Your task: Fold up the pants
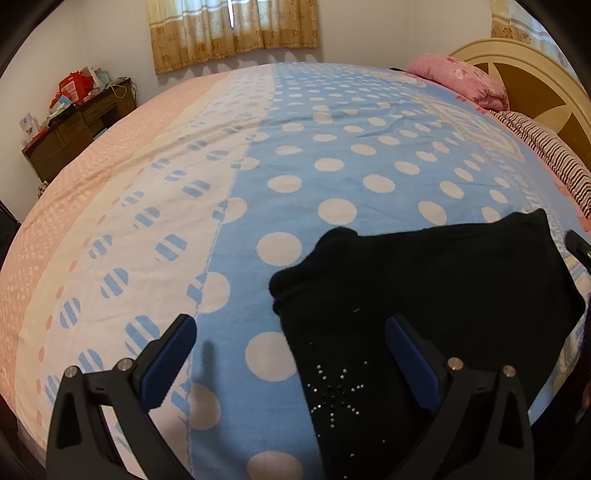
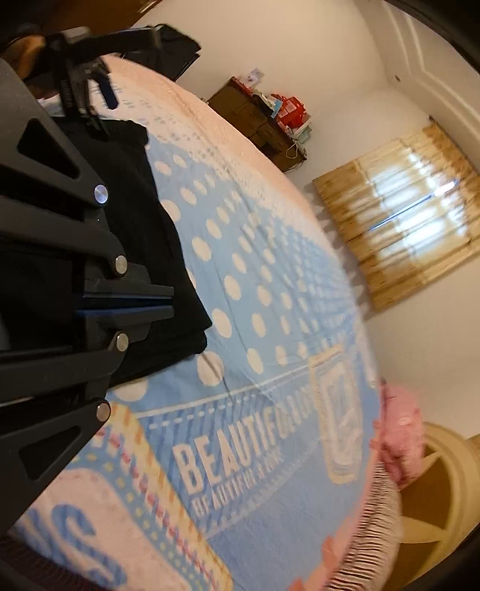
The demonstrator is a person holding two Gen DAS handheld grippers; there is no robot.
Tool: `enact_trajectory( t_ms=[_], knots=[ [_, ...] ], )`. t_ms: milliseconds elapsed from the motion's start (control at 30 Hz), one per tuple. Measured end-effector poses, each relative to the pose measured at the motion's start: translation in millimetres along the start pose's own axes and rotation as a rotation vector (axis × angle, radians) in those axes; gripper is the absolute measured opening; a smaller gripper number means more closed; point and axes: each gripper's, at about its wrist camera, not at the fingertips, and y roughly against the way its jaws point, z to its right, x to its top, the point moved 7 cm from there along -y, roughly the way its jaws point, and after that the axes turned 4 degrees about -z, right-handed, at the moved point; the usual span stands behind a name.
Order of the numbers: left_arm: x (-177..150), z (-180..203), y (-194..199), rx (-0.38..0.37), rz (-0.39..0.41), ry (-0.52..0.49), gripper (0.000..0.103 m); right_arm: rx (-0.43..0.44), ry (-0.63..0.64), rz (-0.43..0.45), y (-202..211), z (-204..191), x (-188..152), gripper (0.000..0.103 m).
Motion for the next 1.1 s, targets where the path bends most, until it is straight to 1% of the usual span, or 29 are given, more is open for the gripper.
enact_trajectory(
  t_ms=[67,133,267,467,533,600,633,667,700,733,767,800,867,967,1033,1100],
  knots=[
    [-0.9,-0.8,2.4,0.000,-0.003,-0.001,0.103,-0.011,0.021,0.027,13.7,-2.0,-4.0,0.004],
    [-1.9,-1.0,5.0,-0.003,-0.002,-0.001,0.103,-0.017,0.016,0.038,25.0,0.6,-8.1,0.004],
    [-4.1,-0.3,6.2,-0.009,-0.005,-0.002,0.103,-0.027,-0.012,0.015,34.7,8.7,-19.4,0.005],
    [-10.7,-0.5,12.6,-0.019,0.006,-0.025,0.103,-0.032,-0.019,-0.009,40.6,12.9,-34.4,0.005],
    [-13.8,-3.4,14.1,-0.021,0.001,-0.018,0.103,-0.013,-0.038,-0.027,39.0,15.4,-37.3,0.005],
    [-17.5,-7.0,16.7,-0.049,-0.003,0.000,0.103,-0.009,-0.051,-0.036,39.2,18.3,-39.5,0.005],
    [-17.8,-8.6,17.7,-0.062,0.001,0.015,0.103,-0.011,-0.049,-0.036,40.0,19.7,-39.7,0.007],
    [-18.4,-11.7,19.9,-0.085,0.009,0.044,0.103,-0.020,-0.045,-0.033,41.2,21.8,-39.0,0.012],
    [-18.8,-14.4,22.2,-0.116,0.017,0.076,0.103,-0.029,-0.046,-0.027,42.7,25.0,-37.4,0.031],
    [-18.4,-16.5,24.1,-0.152,0.025,0.107,0.103,-0.026,-0.055,-0.015,44.6,28.0,-36.0,0.057],
    [-17.5,-17.8,24.5,-0.181,0.029,0.134,0.103,-0.011,-0.073,0.004,47.0,31.8,-33.8,0.067],
    [-17.3,-18.6,23.7,-0.197,0.027,0.156,0.103,0.005,-0.094,0.023,49.4,36.0,-31.3,0.074],
    [-20.3,-17.3,17.3,-0.211,0.001,0.186,0.103,0.005,-0.111,0.014,47.4,41.3,-27.4,0.074],
    [-28.7,-10.5,4.0,-0.229,-0.068,0.203,0.103,-0.026,-0.085,-0.056,29.2,43.0,-25.7,0.073],
    [-29.6,-7.9,5.0,-0.214,-0.051,0.194,0.103,-0.041,-0.070,-0.090,15.2,43.8,-24.4,0.073],
    [-28.6,-4.6,5.1,-0.233,-0.055,0.199,0.103,-0.054,-0.049,-0.103,3.9,45.3,-23.3,0.073]
  ],
)
